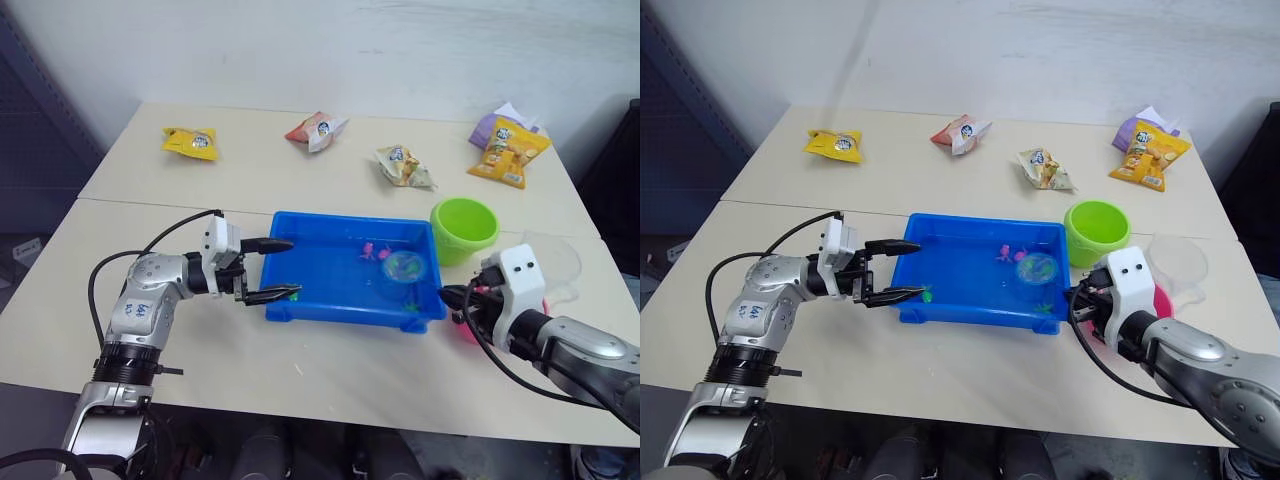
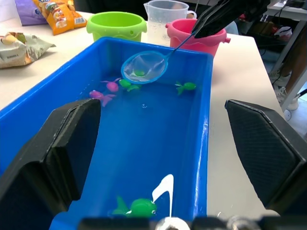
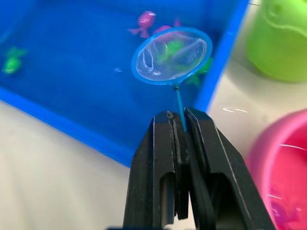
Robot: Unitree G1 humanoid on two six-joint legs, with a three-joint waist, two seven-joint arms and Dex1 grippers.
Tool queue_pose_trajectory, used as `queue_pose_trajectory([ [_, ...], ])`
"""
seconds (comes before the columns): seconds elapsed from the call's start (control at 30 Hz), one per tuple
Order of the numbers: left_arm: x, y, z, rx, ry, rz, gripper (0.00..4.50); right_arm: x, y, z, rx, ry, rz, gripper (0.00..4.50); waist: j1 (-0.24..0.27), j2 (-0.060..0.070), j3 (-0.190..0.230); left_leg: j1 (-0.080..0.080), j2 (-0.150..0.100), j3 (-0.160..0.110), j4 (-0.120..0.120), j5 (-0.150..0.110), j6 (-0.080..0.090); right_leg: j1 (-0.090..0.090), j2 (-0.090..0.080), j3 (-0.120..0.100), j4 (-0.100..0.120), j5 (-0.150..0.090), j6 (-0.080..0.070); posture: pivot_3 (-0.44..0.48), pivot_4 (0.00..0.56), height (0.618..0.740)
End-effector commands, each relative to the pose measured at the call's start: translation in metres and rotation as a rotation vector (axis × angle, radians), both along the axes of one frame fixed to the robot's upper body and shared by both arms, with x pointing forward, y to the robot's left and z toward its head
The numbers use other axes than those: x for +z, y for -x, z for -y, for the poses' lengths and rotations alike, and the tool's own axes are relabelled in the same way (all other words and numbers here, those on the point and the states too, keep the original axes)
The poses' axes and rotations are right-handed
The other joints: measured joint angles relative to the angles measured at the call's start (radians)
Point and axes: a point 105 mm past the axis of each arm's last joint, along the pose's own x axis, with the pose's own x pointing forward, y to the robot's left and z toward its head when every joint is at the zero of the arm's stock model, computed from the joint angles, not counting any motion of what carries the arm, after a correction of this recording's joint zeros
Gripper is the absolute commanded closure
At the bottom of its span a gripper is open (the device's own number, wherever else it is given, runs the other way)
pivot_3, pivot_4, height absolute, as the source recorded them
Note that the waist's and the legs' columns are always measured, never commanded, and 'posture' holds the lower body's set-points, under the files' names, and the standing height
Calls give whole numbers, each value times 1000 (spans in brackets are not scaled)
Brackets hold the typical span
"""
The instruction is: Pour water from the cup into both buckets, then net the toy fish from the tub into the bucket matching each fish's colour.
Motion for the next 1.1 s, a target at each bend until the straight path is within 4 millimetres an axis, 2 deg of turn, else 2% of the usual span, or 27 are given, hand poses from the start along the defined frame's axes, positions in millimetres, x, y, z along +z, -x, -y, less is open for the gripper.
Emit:
queue_pose_trajectory([
  [0.03,9,2,-4,9,-5,56,41,4,0,0,0,33,-13,4500,0,0,0,0,0,0,0,0,0,0,0,0,0,0,0,0,150,738],
  [0.47,8,5,-6,20,-2,75,41,6,-14,-3,-78,25,-60,4500,-1,0,0,-4,0,-2,1,0,1,-1,0,-2,-2,0,0,0,150,738],
  [1.1,21,9,8,27,14,89,41,3,-22,-22,-85,-64,-165,4500,-3,0,0,-5,0,-3,1,0,1,-1,0,-3,-2,0,1,0,150,738],
])
